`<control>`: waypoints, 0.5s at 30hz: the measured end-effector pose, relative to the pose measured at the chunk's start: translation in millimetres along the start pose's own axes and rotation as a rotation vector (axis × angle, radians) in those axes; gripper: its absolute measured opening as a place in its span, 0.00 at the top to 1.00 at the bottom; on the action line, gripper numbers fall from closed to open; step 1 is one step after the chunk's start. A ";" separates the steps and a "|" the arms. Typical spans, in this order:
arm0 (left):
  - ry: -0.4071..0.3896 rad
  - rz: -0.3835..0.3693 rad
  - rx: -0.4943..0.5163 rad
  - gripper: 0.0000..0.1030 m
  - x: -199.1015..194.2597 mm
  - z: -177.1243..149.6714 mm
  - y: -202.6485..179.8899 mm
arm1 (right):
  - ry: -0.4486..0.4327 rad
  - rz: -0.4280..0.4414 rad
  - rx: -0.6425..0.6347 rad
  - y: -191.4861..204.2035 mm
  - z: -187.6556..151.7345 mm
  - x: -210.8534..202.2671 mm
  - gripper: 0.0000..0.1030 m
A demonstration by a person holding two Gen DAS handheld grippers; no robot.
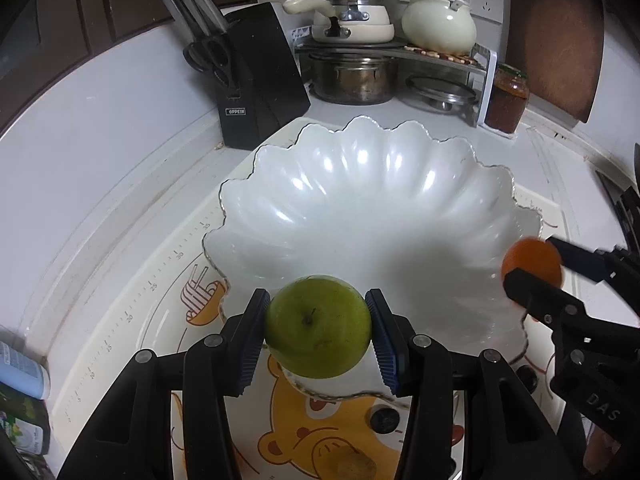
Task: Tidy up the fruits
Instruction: 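Carry the apple and orange over the white bowl and open both tools, then withdraw both tools from the bowl toward the remaining fruits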
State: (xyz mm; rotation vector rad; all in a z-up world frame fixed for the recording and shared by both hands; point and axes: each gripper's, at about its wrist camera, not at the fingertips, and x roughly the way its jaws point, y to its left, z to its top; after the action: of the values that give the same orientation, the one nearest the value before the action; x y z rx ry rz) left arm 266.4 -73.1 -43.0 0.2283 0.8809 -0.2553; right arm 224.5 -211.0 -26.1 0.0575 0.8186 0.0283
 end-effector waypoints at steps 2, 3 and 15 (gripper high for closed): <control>0.001 0.005 0.002 0.50 0.3 -1.5 0.2 | -0.019 -0.031 -0.007 0.7 -0.7 -3.8 0.33; -0.005 0.008 0.002 0.43 -1.1 -2.1 0.2 | -0.026 -0.039 -0.011 1.1 0.3 -4.4 0.31; -0.070 0.086 -0.010 0.05 -23.7 0.4 1.8 | -0.089 -0.117 -0.006 0.0 3.8 -24.2 0.18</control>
State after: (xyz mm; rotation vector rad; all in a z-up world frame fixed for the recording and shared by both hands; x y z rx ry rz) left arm 252.9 -68.5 -24.0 0.2457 0.8010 -0.1779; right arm 210.8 -212.3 -5.8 0.0052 0.7318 -0.0813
